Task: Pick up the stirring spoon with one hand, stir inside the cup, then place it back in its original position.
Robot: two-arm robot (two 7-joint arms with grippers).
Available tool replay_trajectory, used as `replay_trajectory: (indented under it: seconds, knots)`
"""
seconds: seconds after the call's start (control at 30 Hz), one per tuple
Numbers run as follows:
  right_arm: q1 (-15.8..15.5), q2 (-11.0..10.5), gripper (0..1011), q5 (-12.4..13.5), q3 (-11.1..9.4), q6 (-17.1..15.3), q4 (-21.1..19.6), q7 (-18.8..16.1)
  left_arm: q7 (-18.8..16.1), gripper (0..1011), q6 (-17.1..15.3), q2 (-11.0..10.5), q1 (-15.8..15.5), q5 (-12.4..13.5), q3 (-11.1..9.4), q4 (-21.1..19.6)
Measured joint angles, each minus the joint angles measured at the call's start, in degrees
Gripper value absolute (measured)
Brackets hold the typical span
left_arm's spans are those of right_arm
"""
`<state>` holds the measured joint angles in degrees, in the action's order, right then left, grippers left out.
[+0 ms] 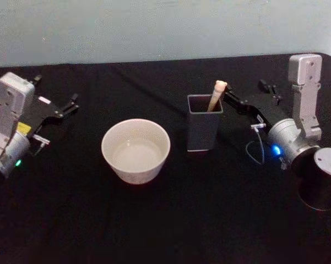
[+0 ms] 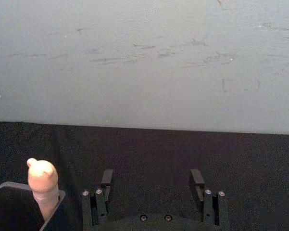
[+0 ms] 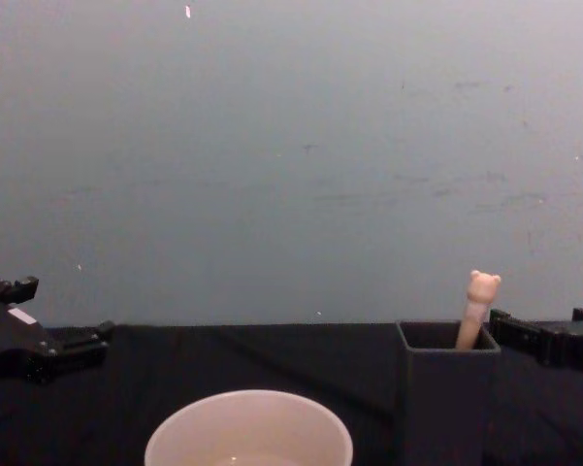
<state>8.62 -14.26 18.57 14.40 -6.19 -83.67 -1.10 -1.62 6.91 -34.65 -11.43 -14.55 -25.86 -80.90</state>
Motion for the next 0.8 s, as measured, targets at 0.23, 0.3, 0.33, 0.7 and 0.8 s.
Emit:
replay_trajectory:
  seconds: [0.23, 0.3, 0.33, 0.7, 0.8]
  knots:
    - [0.0, 0.0, 1000, 0.0, 0.0, 0.0, 0.0, 0.0, 0.0, 1001, 0.0, 0.0, 0.0, 0.0, 0.0, 0.0]
    - [0.0, 0.0, 1002, 0.0, 0.0, 0.0, 0.0, 0.0, 0.0, 1001, 0.0, 0.0, 0.0, 0.0, 0.0, 0.0]
    - [0.0, 0.0, 1002, 0.0, 0.0, 0.0, 0.0, 0.0, 0.0, 1001, 0.0, 0.0, 0.0, 0.0, 0.0, 0.0]
    - [0.0, 0.0, 1000, 0.0, 0.0, 0.0, 0.0, 0.0, 0.0, 1001, 0.0, 0.0, 0.0, 0.0, 0.0, 0.0]
    - [0.0, 0.0, 1000, 0.0, 0.0, 0.0, 0.0, 0.0, 0.0, 1001, 0.0, 0.0, 0.0, 0.0, 0.0, 0.0]
